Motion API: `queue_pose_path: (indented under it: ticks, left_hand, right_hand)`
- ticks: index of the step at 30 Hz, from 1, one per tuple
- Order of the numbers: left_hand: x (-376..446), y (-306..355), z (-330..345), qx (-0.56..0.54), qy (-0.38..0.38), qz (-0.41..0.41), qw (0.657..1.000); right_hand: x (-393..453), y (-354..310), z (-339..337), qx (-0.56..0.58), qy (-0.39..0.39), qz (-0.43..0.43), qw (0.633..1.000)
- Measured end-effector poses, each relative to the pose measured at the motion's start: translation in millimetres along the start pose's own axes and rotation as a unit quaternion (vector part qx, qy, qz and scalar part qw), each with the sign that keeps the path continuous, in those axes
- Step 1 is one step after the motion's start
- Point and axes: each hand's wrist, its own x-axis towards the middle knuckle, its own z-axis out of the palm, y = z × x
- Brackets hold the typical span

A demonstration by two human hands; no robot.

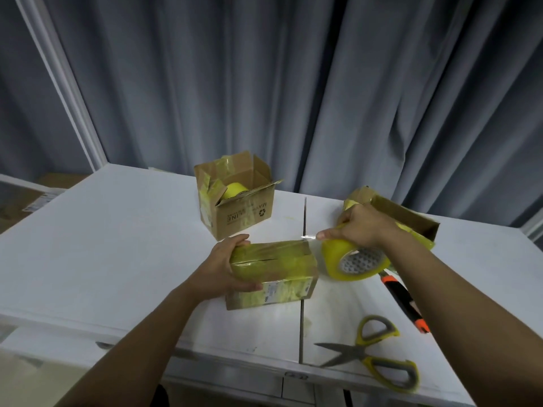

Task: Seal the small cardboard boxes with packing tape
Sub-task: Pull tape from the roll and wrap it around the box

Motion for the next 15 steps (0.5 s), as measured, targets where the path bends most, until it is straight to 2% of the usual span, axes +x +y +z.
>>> queue_pose_path:
  ticks: [5,10,15]
  left_hand:
    - [1,-2,1,0.013,0.002,0.0,1.0]
    - [0,2,-1,0.016,0.003,0.012,1.0]
    - [-2,2,-1,0.069,-0.015,0.05,0.996]
  right_hand:
    - [3,8,21,-0.021,0.029,-0.011,0.999]
    - [7,11,31,-0.016,0.012,0.01,1.0]
    - [11,11,46,-0.044,-0.007,0.02,0.999]
